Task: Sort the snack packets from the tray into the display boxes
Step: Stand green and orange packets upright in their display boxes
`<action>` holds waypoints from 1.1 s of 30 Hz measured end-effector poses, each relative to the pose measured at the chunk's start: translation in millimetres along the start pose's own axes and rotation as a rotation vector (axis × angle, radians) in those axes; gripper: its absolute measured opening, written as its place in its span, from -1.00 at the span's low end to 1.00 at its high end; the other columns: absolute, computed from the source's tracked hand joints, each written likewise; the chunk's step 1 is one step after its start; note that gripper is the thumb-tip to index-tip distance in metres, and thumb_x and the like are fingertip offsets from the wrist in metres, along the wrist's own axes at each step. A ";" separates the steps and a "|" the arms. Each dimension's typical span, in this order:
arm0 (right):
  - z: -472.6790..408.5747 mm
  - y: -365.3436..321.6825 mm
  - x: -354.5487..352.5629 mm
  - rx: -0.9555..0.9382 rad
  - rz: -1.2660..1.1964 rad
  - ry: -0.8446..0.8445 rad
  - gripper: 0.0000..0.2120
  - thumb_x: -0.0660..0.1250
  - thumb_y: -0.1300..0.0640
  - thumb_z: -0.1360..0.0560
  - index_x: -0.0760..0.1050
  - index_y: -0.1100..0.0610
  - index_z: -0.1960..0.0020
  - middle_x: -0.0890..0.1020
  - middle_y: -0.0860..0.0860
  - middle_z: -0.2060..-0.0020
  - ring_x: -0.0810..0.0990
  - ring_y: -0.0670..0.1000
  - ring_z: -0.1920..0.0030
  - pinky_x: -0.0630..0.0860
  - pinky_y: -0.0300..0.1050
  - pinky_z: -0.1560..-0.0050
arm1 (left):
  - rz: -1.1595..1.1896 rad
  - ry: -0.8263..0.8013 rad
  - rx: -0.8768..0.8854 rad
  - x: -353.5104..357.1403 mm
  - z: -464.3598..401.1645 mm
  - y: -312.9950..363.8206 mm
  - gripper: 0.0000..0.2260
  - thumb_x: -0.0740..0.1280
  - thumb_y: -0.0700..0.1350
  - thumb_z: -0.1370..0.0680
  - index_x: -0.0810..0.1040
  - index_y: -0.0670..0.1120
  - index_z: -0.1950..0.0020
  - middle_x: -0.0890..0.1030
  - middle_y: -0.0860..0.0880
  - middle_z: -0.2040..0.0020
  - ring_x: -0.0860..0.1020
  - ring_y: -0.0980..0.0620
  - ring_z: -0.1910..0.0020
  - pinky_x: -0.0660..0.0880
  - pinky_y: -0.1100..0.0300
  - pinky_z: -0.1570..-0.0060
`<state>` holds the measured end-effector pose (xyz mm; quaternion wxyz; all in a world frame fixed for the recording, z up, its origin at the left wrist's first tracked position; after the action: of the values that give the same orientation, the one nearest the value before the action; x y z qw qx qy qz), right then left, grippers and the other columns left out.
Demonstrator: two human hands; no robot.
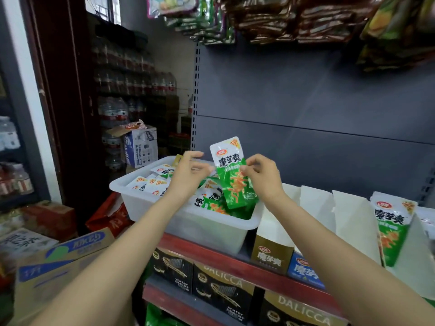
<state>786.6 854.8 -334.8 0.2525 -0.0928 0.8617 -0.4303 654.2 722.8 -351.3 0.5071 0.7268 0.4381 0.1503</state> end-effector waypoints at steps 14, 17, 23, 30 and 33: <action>36.2 19.5 -196.5 0.041 -0.087 0.109 -0.25 0.37 0.43 -0.42 0.18 -0.07 -0.43 0.58 0.01 0.30 0.58 -0.16 0.38 0.53 -0.21 0.42 | 0.150 -0.297 0.136 194.7 25.7 98.3 -0.66 0.46 -0.23 -0.42 0.43 0.15 0.00 0.66 -0.11 0.14 0.65 -0.10 0.11 0.59 -0.16 0.10; 40.0 37.5 -243.2 0.076 0.062 0.166 -0.27 0.40 0.41 -0.39 0.21 -0.05 -0.41 0.55 0.02 0.30 0.57 -0.05 0.35 0.53 -0.12 0.39 | 0.159 -0.363 0.141 244.3 32.4 113.5 -0.67 0.45 -0.23 -0.42 0.43 0.14 0.01 0.65 -0.09 0.14 0.65 -0.09 0.13 0.59 -0.14 0.11; 38.6 62.4 -299.3 0.075 0.260 0.258 -0.34 0.44 0.35 -0.36 0.23 -0.06 -0.29 0.54 0.06 0.28 0.53 0.02 0.32 0.56 0.02 0.22 | 0.085 -0.388 0.152 308.1 33.7 131.6 -0.75 0.47 -0.24 -0.41 0.46 -0.01 0.05 0.60 0.02 0.25 0.62 -0.05 0.15 0.58 -0.08 0.06; 37.3 84.3 -310.5 0.072 0.472 0.200 -0.65 0.41 0.32 -0.42 0.35 0.13 -0.10 0.51 -0.08 0.31 0.53 -0.09 0.29 0.57 -0.09 0.26 | -0.137 -0.371 0.199 332.6 26.1 123.1 -0.85 0.45 -0.19 -0.43 0.48 -0.06 0.20 0.59 0.03 0.30 0.53 0.09 0.24 0.39 0.26 0.22; 33.6 89.3 -309.9 0.049 0.570 0.156 -0.88 0.39 0.27 -0.45 0.47 0.11 0.15 0.56 -0.05 0.31 0.57 -0.02 0.24 0.59 0.05 0.09 | -0.186 -0.337 0.192 332.2 23.0 116.7 -0.89 0.44 -0.19 -0.44 0.52 -0.05 0.17 0.53 0.12 0.34 0.54 0.08 0.22 0.41 0.26 0.20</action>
<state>1074.1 1003.0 -311.9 0.2981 0.1924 0.8593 -0.3684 915.6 959.3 -335.1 0.5135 0.7431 0.4244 -0.0632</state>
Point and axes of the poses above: each hand's wrist, its own z-axis away from the middle knuckle, its own x-axis out of the palm, y = z × x, the point moved 5 cm from there along -z, towards the middle knuckle
